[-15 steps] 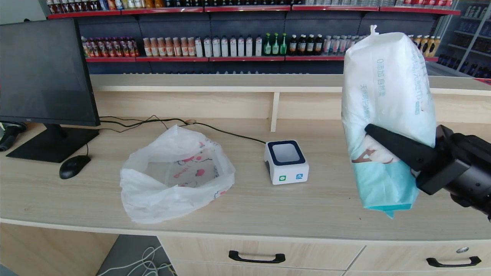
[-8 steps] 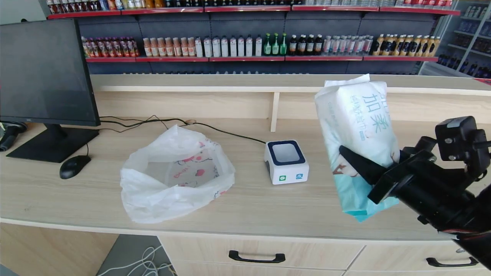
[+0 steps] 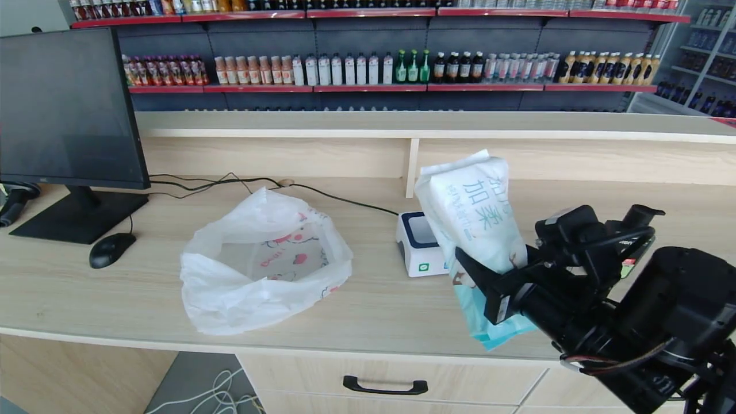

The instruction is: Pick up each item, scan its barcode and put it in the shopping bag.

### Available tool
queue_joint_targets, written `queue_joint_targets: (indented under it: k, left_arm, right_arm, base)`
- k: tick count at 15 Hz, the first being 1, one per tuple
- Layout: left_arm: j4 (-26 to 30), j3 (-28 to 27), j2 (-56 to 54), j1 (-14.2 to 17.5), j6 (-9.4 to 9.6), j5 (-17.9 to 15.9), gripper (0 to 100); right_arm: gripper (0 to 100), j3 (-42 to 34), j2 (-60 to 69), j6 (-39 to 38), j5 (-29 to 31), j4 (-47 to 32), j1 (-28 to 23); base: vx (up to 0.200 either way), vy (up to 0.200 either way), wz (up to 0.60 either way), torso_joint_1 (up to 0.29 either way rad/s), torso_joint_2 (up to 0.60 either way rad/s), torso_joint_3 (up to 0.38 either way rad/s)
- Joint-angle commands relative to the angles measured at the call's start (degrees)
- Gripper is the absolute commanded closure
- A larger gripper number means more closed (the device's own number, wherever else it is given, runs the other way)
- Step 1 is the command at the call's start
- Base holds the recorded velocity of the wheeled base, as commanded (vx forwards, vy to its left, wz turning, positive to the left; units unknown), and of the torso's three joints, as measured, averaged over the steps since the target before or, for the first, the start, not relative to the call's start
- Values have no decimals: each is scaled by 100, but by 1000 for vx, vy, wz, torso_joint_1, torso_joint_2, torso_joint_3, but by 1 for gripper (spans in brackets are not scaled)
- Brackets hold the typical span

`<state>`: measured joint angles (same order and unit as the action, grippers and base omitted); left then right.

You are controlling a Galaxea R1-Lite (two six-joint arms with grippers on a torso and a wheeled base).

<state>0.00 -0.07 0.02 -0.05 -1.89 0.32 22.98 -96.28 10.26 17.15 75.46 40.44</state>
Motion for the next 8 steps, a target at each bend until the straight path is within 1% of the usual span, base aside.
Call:
queue_joint_targets:
  k: [1, 3, 5, 8]
  left_arm:
    - [0, -1, -2, 5, -4, 3, 0]
    - [0, -1, -2, -4, -4, 3, 0]
    - [0, 7, -2, -4, -4, 3, 0]
    - [0, -1, -2, -4, -4, 3, 0]
  right_arm:
    - [100, 101, -260, 28, 245, -58, 140]
    - [100, 233, -514, -16, 236, -128, 140]
    - [100, 435, -673, -253, 227, -392, 201]
    - [100, 471, -761, -482, 227, -444, 193]
  base:
    - [0, 0, 0, 0, 0, 0]
    - [0, 0, 0, 0, 0, 0]
    - [0, 0, 0, 0, 0, 0]
    - [0, 0, 0, 0, 0, 0]
